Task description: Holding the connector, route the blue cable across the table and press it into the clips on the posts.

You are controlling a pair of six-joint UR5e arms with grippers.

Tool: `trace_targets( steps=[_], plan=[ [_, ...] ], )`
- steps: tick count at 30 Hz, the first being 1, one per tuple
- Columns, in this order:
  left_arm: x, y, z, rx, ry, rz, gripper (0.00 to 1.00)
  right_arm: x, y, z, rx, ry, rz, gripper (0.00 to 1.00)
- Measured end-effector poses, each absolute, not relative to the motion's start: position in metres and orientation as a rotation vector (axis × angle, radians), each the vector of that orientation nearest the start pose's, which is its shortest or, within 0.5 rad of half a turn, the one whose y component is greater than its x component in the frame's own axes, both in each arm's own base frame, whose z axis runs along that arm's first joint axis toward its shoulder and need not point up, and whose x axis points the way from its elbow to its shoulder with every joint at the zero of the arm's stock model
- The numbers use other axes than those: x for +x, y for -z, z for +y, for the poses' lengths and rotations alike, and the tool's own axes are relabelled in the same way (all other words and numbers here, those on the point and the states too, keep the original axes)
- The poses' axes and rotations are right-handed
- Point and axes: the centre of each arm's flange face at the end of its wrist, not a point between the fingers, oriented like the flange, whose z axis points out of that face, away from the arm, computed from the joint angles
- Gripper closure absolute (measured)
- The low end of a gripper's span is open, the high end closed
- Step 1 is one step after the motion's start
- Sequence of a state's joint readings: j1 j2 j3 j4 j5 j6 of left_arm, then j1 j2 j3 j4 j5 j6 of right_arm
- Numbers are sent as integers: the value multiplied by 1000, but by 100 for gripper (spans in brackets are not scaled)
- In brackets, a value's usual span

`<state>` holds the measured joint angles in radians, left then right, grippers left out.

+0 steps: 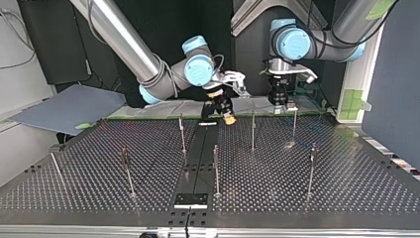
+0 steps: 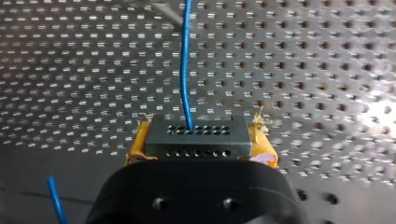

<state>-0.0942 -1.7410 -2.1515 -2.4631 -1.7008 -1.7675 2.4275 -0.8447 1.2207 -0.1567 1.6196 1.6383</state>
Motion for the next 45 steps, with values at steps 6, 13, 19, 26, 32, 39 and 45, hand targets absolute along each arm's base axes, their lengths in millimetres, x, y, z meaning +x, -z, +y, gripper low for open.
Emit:
trace_targets(
  steps=[6, 13, 19, 26, 32, 39, 45],
  plan=[
    [441, -192, -163, -181, 126, 1645, 100, 622, -201, -370, -2655, 2095, 1152, 100],
    [445, -168, -162, -186, 119, 1677, 100, 617, -198, -375, -2657, 2085, 1171, 100],
    [448, -155, -163, -179, 130, 1688, 100, 613, -198, -382, -2654, 2095, 1185, 100],
    [450, -154, -164, -173, 152, 1677, 100, 609, -197, -391, -2648, 2102, 1207, 100],
    [453, -155, -165, -166, 177, 1664, 100, 605, -194, -398, -2645, 2101, 1228, 100],
    [455, -151, -168, -154, 205, 1666, 100, 599, -175, -409, -2657, 2068, 1257, 100],
    [463, -139, -168, -167, 212, 1674, 100, 598, -171, -415, -2651, 2079, 1263, 100]
  ],
)
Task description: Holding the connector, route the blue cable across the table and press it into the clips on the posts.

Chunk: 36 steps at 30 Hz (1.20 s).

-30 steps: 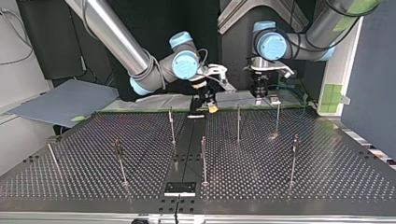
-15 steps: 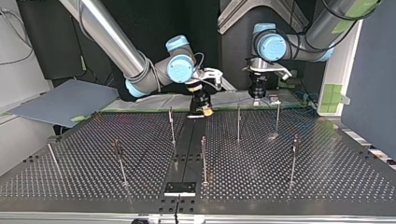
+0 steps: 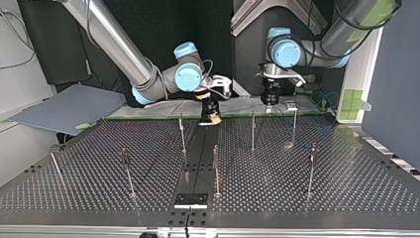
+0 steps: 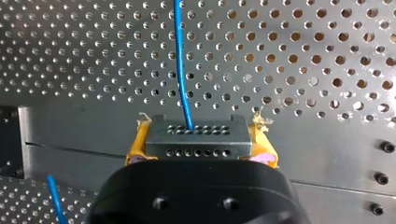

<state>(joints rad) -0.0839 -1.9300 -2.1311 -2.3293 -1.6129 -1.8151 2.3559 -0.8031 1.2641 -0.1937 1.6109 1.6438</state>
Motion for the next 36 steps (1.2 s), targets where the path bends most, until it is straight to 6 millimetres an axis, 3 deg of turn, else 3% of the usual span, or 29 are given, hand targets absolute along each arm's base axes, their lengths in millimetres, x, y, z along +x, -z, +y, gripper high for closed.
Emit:
trace_targets(
  steps=[22, 36],
  plan=[
    [499, -159, -169, -180, 250, 1596, 100, 590, -177, -437, -2606, 2146, 1274, 100],
    [538, -141, -167, -187, 242, 1615, 100, 582, -179, -451, -2600, 2158, 1300, 100]
  ],
)
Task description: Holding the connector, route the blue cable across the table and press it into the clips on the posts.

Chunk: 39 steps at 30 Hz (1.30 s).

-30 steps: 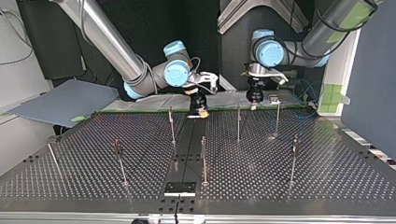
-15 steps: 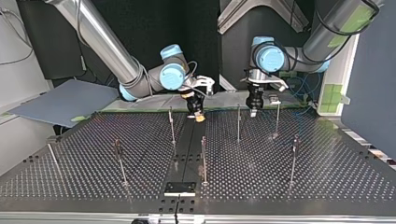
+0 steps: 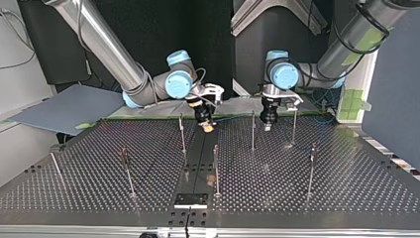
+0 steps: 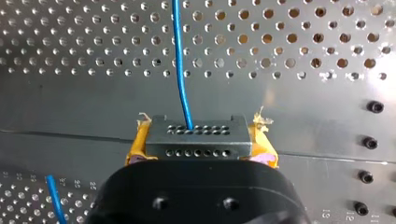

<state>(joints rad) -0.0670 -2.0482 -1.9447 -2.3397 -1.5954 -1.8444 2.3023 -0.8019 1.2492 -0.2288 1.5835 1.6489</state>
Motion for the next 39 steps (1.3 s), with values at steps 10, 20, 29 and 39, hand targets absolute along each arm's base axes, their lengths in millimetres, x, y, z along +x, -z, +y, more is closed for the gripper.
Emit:
trace_targets(
  steps=[10, 20, 29, 39],
  plan=[
    [544, -133, -161, -192, 225, 1636, 100, 578, -180, -457, -2608, 2161, 1309, 100],
    [557, -142, -157, -187, 232, 1612, 100, 569, -182, -471, -2597, 2172, 1347, 100],
    [563, -147, -152, -201, 230, 1604, 10, 566, -184, -477, -2591, 2181, 1354, 100],
    [555, -145, -149, -214, 171, 1658, 0, 566, -184, -476, -2593, 2176, 1351, 100]
  ],
)
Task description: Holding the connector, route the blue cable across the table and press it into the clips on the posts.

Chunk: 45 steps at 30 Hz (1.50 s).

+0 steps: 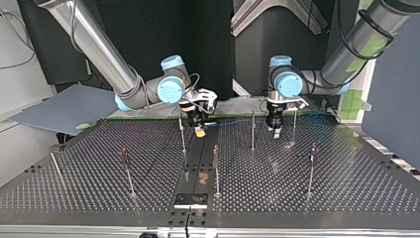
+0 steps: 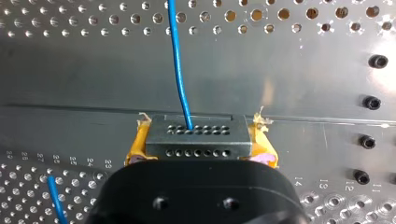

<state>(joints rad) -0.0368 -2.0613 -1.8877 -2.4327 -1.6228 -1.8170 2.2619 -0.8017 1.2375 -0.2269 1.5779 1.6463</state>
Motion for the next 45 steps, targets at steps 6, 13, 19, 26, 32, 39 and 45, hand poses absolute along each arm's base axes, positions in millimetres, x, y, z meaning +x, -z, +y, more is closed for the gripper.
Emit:
trace_targets(
  steps=[6, 13, 19, 26, 32, 39, 45],
  plan=[
    [545, -159, -157, -192, 123, 1678, 0, 566, -184, -476, 1880, -1573, -979, 100],
    [521, -175, -166, -180, 104, 1713, 0, 567, -183, -474, 1886, -1571, -979, 100],
    [498, -185, -174, -161, 83, 1751, 0, 569, -183, -472, 1890, -1573, -976, 100],
    [480, -182, -192, -115, 85, 1817, 0, 569, -183, -471, 1893, -1573, -975, 100],
    [465, -181, -207, -71, 85, 1868, 0, 569, -183, -471, 1895, -1571, -976, 100],
    [443, -190, -216, -70, 114, 1867, 0, 564, -182, -473, 1907, -1551, -989, 100],
    [429, -209, -230, -37, 189, 1814, 0, 563, -183, -473, 1911, -1546, -991, 100]
  ],
)
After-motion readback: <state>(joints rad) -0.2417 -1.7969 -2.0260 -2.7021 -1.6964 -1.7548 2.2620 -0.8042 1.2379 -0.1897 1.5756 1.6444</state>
